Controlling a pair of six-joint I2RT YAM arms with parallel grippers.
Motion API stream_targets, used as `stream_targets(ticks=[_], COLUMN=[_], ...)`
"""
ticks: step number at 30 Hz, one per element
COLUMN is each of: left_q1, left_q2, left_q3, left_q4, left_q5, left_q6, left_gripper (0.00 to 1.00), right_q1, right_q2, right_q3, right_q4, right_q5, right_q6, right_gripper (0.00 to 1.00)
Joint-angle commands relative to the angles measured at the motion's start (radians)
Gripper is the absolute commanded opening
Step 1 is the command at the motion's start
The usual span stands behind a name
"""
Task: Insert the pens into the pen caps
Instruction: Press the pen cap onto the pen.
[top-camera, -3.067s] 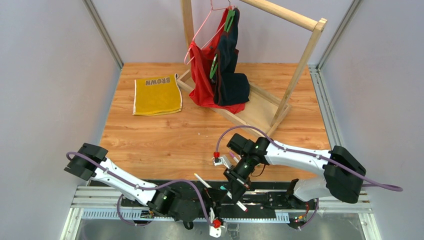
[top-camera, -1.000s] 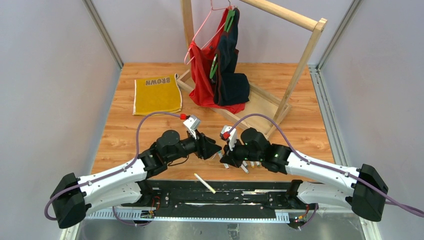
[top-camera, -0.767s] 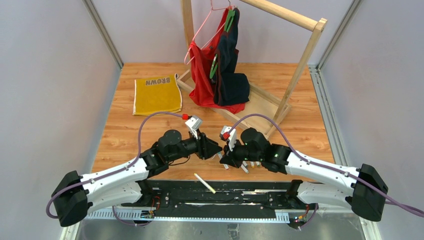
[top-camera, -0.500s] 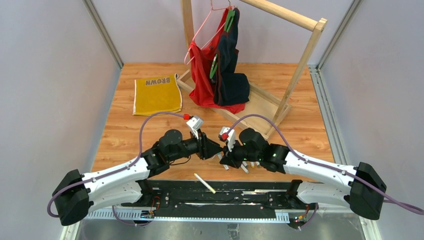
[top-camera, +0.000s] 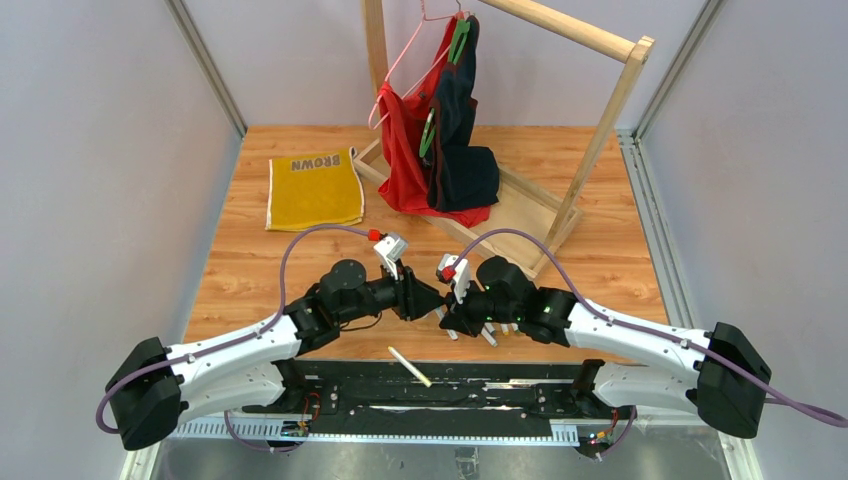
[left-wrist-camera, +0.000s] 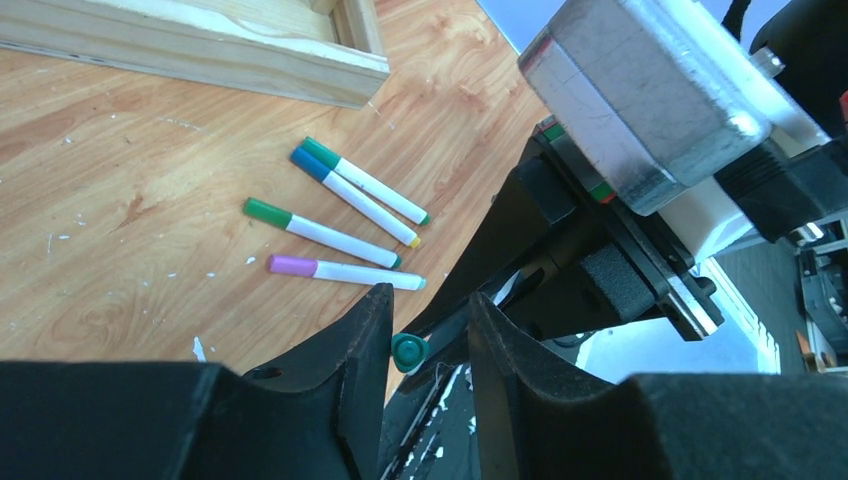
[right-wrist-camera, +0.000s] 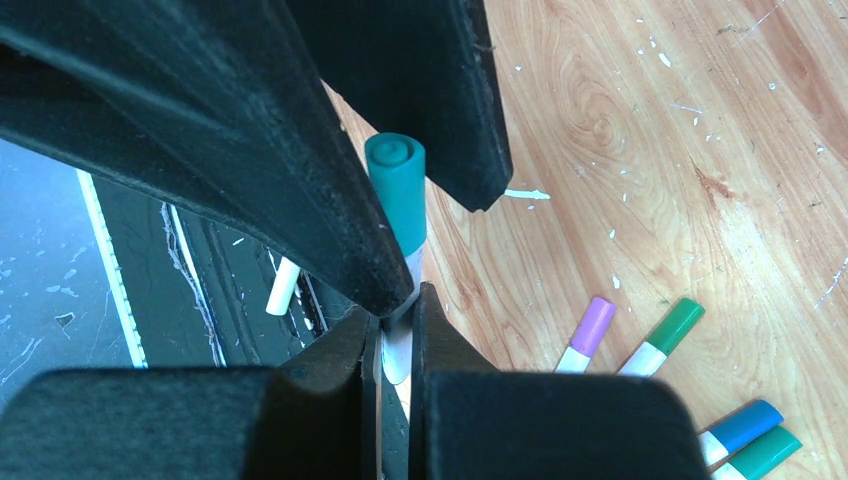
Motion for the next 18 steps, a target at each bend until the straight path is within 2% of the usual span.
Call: stream_targets(ticks=[1,8,18], left_q1=[0.006,0.007,0.006], left_q2=[-0.007,-0.013,-0.014], left_q3=[-0.018,-0.031,-0.063], left_q4=[0.028,0.027,0.078], left_q5=[-0.005,-0.011,0.045], left_q6=[-0.002,-0.005,-0.014], left_gripper=[0.39,0.39,0.20], right_q1=[-0.005,-0.005,-0.005], right_q2=[0.001,0.003,0.033], right_q3=[0.027,0.025,0.058], right_q4=[0.020,0.028,0.002], right_q5=[-0.002,-0.011,0.016], right_q6=[-0.006,0.002,0.029], right_gripper=[0.01,0.01,0.01])
